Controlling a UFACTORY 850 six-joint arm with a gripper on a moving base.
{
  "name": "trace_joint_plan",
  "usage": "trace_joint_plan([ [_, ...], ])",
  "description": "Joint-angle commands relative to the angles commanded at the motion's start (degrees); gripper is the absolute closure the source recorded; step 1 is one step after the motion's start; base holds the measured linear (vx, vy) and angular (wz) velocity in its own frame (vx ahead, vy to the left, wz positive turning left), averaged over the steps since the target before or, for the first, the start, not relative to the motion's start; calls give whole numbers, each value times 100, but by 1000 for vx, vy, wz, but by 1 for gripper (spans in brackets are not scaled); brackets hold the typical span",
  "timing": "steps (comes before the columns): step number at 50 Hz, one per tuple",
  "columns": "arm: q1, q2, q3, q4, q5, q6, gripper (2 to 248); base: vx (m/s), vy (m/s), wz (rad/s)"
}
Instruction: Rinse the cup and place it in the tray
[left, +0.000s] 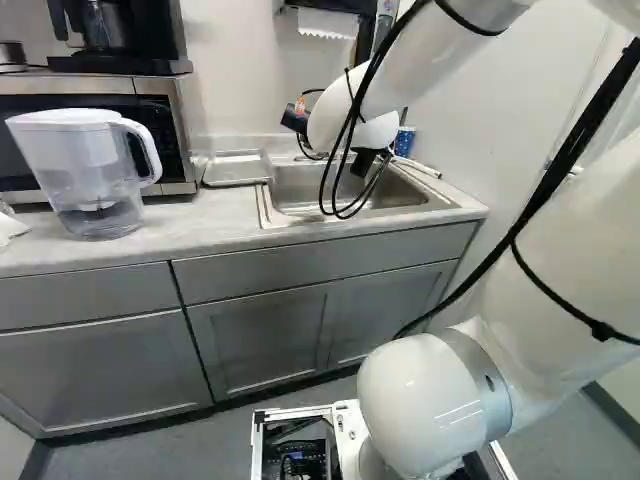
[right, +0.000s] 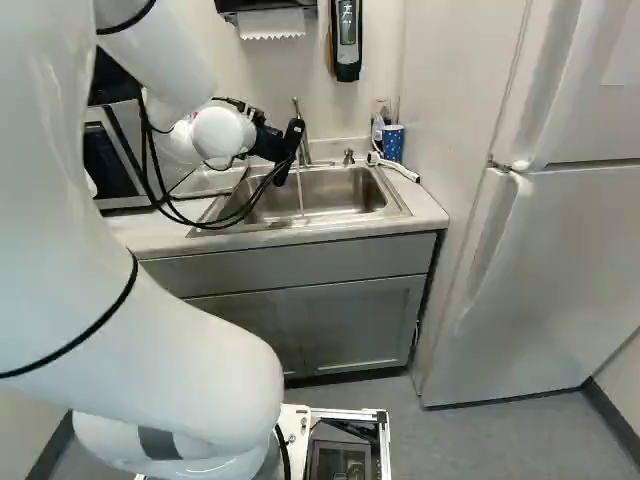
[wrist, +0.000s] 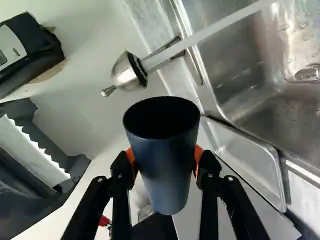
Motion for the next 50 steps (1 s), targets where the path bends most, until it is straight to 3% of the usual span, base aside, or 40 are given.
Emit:
trace_joint_plan([
  [32, 0, 0, 0, 0, 0, -12, 125, 0, 0, 0],
  [50, 0, 0, 0, 0, 0, -907, 125, 0, 0, 0],
])
